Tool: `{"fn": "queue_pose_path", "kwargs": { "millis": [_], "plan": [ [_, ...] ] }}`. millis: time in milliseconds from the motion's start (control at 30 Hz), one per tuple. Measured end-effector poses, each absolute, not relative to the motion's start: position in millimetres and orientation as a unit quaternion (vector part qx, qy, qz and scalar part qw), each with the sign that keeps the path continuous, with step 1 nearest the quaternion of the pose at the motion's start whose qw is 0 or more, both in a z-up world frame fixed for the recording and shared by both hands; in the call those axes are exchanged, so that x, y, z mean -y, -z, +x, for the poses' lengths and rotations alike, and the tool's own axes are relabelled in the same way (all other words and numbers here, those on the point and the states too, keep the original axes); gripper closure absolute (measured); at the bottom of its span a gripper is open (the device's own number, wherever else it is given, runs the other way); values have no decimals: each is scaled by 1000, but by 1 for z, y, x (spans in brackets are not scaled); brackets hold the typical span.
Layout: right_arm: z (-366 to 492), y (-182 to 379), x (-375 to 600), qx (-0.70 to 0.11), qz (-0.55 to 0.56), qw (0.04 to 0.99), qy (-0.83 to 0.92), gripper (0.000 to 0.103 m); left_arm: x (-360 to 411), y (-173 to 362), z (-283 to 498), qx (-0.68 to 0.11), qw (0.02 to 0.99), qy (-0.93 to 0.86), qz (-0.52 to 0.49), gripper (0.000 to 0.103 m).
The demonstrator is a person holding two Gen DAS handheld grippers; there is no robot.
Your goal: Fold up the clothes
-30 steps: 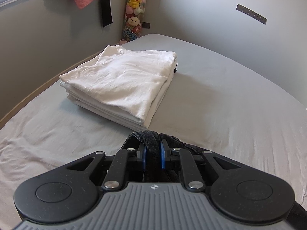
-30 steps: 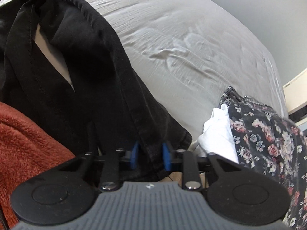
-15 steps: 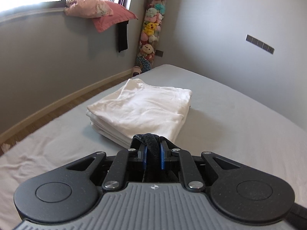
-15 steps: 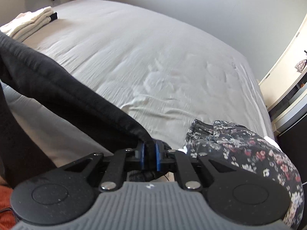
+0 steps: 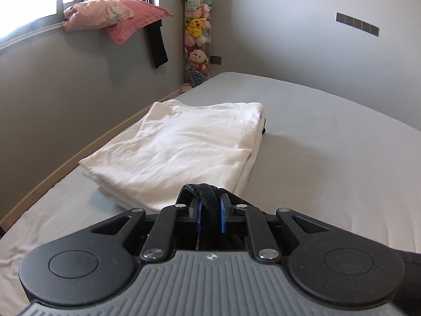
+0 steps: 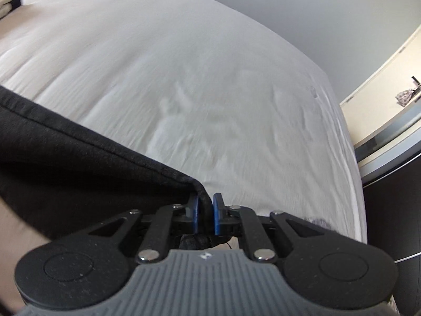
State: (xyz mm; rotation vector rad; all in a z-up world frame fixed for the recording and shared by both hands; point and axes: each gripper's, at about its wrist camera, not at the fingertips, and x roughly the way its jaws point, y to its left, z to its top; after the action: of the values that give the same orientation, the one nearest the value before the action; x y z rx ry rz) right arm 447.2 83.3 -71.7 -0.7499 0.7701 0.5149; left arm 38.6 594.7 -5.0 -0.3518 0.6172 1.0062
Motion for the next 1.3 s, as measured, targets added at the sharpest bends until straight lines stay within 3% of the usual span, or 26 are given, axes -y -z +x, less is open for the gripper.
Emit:
{"fn": "queue_pose_path", "kwargs": {
  "millis": [367, 400, 433, 500, 800, 933, 1000, 1067, 1100, 1133, 1300],
  "plan": [
    [517, 149, -146, -362, -345, 839, -212, 89, -605, 58, 83, -335, 808, -473, -101, 87],
    [517, 147, -146, -357, -342, 842, -213, 85, -604, 58, 83, -335, 809, -473, -99, 86],
    [516, 145, -145, -351, -338, 847, -212, 71, -603, 59, 83, -335, 810, -472, -96, 86],
    [516, 135, -136, -339, -318, 861, -207, 59, -602, 60, 82, -336, 811, -470, -93, 86],
    [490, 111, -14, -429, -92, 887, -147, 56, -598, 58, 77, -332, 811, -471, -102, 85],
    [480, 136, 35, -484, 64, 862, -133, 38, -598, 55, 76, -332, 807, -476, -112, 85],
    [478, 155, 46, -502, 143, 843, -134, 39, -598, 55, 76, -335, 803, -479, -114, 84],
    [477, 170, 49, -510, 198, 825, -139, 46, -597, 55, 77, -338, 800, -482, -116, 84],
    [476, 174, 47, -507, 213, 824, -136, 67, -598, 55, 76, -339, 799, -484, -116, 84],
    [475, 175, 44, -502, 217, 827, -133, 74, -598, 55, 76, -340, 797, -485, -118, 84],
    [464, 154, 23, -462, 132, 870, -114, 82, -598, 54, 77, -348, 793, -488, -111, 84]
  ]
}}
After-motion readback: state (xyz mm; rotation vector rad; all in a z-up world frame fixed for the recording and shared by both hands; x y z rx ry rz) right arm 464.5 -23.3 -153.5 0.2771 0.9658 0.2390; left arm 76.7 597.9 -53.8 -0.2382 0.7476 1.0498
